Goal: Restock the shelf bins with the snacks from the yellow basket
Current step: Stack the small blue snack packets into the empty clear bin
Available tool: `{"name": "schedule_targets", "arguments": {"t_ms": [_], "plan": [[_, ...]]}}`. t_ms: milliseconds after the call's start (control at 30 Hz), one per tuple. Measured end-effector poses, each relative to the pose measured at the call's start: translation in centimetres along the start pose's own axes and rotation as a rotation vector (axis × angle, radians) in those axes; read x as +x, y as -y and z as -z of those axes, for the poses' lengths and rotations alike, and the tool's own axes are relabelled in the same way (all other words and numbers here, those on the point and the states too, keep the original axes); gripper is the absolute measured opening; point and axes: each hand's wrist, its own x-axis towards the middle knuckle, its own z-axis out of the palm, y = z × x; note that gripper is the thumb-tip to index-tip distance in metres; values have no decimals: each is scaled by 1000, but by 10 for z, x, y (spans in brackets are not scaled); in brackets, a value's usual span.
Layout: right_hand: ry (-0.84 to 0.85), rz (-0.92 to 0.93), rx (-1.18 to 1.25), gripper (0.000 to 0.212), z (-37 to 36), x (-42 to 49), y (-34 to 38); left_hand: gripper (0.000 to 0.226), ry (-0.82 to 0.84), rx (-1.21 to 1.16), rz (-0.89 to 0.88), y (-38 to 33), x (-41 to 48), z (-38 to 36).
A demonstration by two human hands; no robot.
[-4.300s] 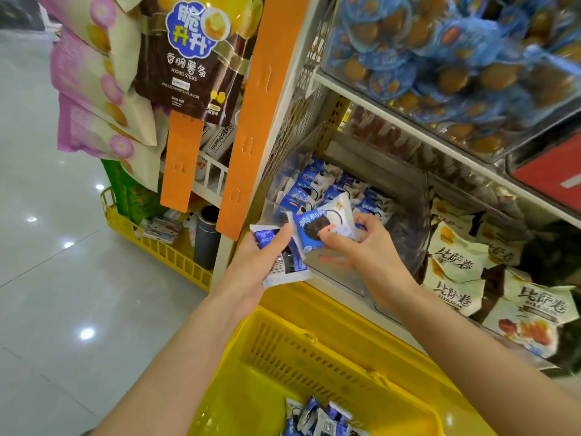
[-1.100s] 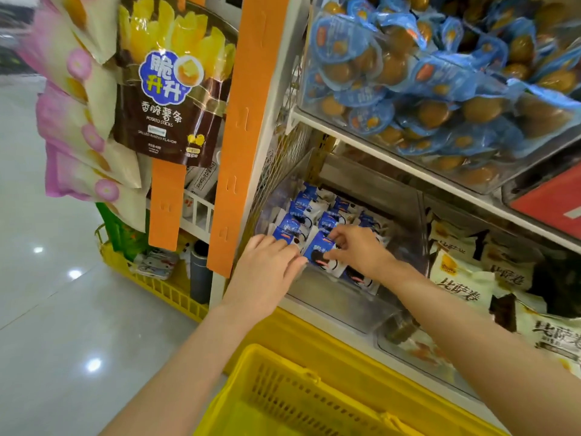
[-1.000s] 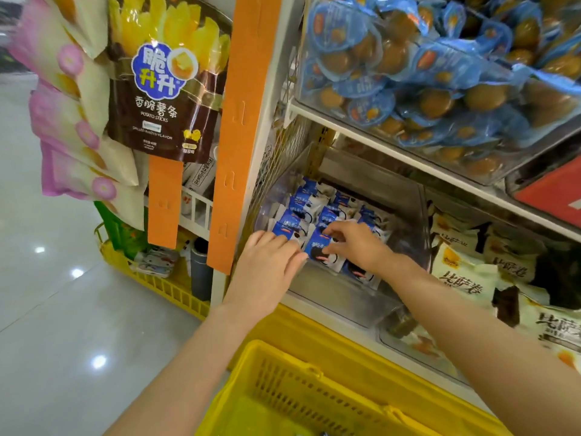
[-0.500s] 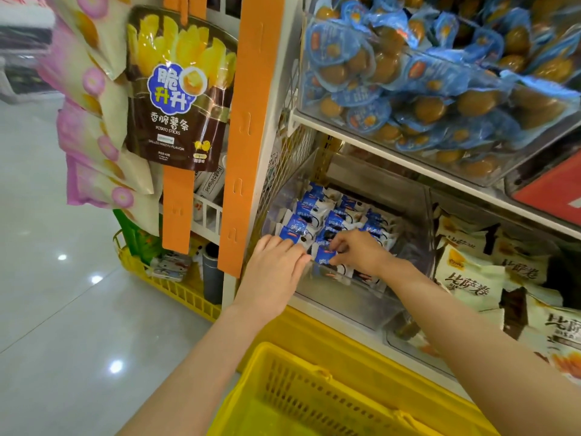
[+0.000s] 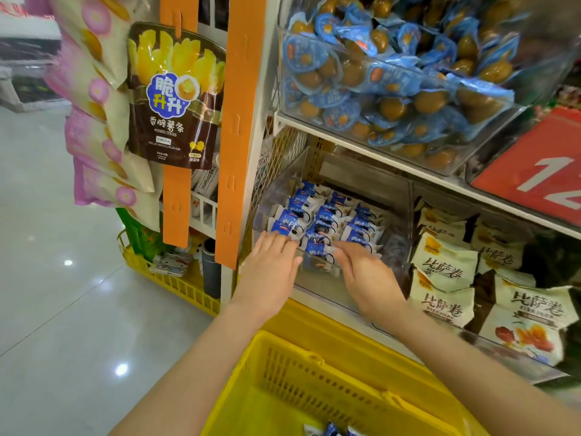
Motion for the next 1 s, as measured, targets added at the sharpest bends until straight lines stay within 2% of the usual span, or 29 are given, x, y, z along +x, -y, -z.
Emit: {"name": "schedule_targets", "arguments": {"t_ms": [100, 167, 267, 367, 400, 467, 500, 633, 767, 800, 900, 1000], "plan": [[14, 102, -202, 50, -7, -42, -8, 41, -30, -77, 10, -14, -20, -3], [-64, 199, -278, 50, -8, -63, -13, 37, -49, -133, 34, -23, -36, -9], [-154, 318, -247, 50, -15, -88, -22, 30, -50, -129, 68, -33, -66, -26], [-102, 356, -185, 54, -29, -105, -32, 27, 19, -134, 163, -26, -95, -53], [-74, 350, -193, 51, -36, -109, -36, 28, 49, -126, 199, -20, -104, -62], [-24, 341, -186, 26, -54, -117, -45, 29, 104, -88, 273, -5, -118, -78], [6, 326, -168, 14, -65, -122, -51, 29, 127, -67, 317, 3, -123, -85], [260, 225, -164, 23, -117, -151, -77, 31, 268, -2, 519, 37, -149, -111], [459, 83, -133, 41, -172, -192, -110, 31, 369, -123, 616, 56, -174, -131], [478, 29, -126, 45, -185, -203, -120, 29, 361, -128, 618, 58, -176, -134], [718, -251, -57, 49, -214, -231, -144, 27, 293, -114, 623, 61, -177, -139], [763, -393, -74, 60, -234, -237, -162, 28, 253, -77, 622, 60, -177, -142]]}}
